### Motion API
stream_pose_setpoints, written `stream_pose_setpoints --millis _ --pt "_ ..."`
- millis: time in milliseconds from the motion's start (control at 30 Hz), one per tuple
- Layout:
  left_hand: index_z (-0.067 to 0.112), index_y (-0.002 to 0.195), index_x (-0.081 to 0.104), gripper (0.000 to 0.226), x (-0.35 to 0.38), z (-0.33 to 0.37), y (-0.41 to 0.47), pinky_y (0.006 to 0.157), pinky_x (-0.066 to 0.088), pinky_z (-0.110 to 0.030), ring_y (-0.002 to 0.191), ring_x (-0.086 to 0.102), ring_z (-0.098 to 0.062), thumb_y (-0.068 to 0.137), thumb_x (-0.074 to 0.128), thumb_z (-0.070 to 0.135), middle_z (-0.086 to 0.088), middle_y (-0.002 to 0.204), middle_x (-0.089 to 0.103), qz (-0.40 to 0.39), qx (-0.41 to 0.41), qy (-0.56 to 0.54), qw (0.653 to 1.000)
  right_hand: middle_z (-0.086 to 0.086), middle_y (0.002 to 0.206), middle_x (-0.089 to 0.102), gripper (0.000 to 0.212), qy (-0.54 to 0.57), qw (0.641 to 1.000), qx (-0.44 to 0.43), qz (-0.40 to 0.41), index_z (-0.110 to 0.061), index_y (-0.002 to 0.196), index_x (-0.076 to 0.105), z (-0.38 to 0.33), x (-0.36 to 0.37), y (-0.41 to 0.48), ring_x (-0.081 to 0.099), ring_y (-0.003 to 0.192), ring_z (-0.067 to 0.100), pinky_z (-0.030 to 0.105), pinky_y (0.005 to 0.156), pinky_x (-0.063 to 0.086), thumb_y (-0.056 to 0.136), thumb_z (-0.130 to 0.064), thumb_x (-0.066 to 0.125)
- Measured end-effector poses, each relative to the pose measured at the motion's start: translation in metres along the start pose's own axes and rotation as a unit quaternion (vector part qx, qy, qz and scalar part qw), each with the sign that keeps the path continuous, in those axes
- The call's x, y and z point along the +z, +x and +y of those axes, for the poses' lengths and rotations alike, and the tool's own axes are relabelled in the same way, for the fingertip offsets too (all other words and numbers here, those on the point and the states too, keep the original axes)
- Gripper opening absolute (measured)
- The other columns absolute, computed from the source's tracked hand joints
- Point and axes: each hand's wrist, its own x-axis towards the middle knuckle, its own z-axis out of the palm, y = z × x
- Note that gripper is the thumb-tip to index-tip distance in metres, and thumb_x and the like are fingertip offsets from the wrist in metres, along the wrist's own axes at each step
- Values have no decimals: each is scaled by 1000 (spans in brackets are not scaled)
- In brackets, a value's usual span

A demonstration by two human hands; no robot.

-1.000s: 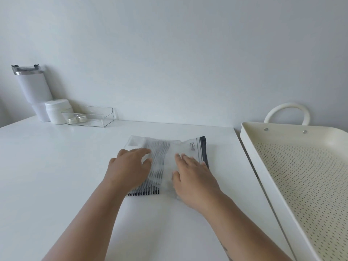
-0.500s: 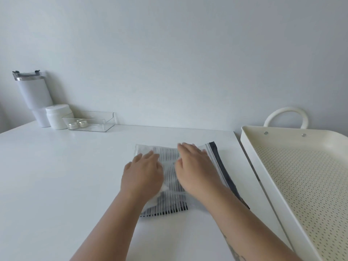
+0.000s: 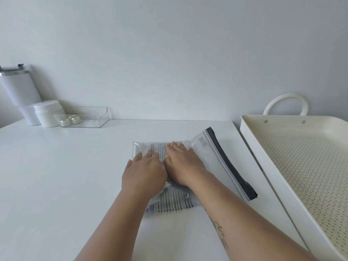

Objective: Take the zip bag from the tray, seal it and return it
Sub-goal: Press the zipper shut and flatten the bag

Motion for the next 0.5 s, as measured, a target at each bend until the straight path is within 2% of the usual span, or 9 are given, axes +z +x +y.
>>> stream_pose_setpoints --millis 200,500 --pt "21 149 31 51 2 -1 2 119 14 -42 149 9 -21 100 22 32 6 163 16 -10 0 4 1000 1 165 3 60 5 1000 11 -12 -15 155 6 8 2 -1 1 151 16 37 121 -1 99 -34 16" --pt "20 150 30 50 2 1 0 119 13 -43 149 7 -20 101 21 28 7 163 14 -16 -2 14 1000 -5 165 1 62 -41 999 33 -11 -19 155 5 19 3 -2 -3 151 15 42 121 -6 97 -38 13"
